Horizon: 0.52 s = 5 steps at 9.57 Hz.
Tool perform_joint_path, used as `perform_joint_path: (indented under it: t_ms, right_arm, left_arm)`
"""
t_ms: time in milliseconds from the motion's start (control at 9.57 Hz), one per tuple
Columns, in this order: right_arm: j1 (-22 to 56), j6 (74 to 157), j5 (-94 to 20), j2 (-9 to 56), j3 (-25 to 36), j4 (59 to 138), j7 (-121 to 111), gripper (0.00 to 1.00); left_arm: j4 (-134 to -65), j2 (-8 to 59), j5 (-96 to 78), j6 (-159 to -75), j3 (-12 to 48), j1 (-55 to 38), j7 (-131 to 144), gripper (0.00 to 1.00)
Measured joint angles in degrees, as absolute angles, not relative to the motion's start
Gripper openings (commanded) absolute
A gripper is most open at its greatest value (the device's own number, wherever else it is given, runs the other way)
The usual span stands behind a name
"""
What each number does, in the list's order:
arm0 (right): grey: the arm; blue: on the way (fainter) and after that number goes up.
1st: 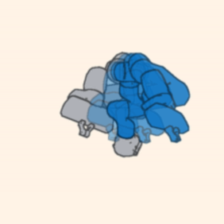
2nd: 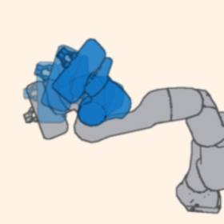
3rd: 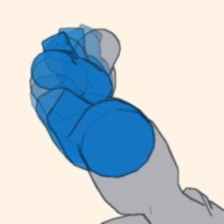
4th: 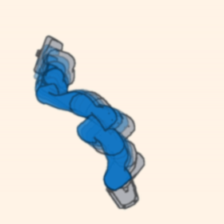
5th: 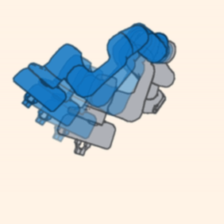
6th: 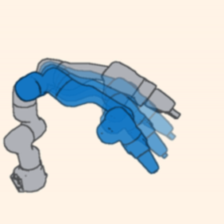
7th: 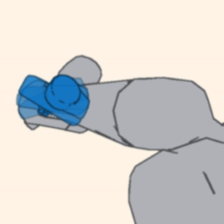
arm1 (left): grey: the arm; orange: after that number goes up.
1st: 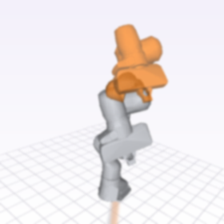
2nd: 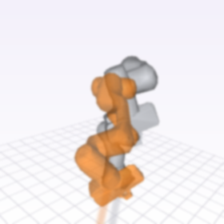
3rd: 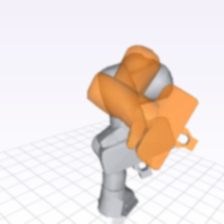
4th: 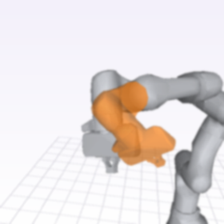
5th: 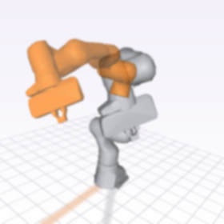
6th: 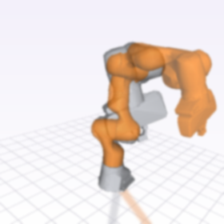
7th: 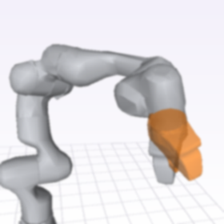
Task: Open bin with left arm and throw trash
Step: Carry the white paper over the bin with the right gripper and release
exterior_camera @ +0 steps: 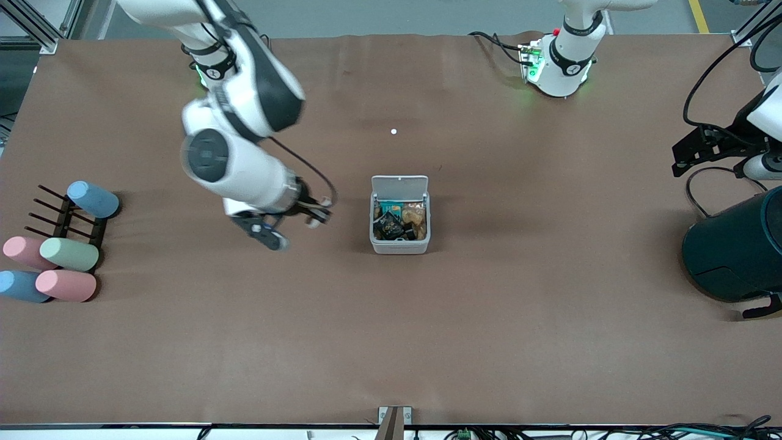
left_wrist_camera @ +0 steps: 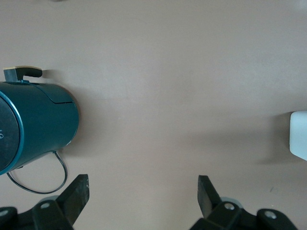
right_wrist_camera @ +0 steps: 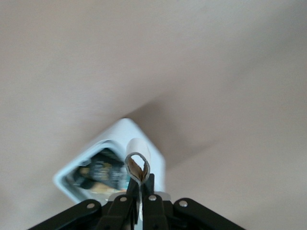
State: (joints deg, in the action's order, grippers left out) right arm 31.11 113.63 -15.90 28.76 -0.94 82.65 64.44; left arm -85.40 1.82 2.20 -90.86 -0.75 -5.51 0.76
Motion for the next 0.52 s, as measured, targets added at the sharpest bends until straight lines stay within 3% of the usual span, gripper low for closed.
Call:
perform_joint_path:
  t_ms: [209,522]
  right_arm:
    - [35.65,120.41,-15.89,36.6,-0.85,76.8,68.64,0.01]
    - [39.36,121.84,-15.88,39.56,-0.76,75.62,69.69,0.01]
  left_arm:
    - [-85.41,1.82,0.9,-90.83,-0.88,-5.46,0.76,1.0]
    - [-85.37,1.82,0.82,-89.72,-1.02,-5.42,0.71,1.0]
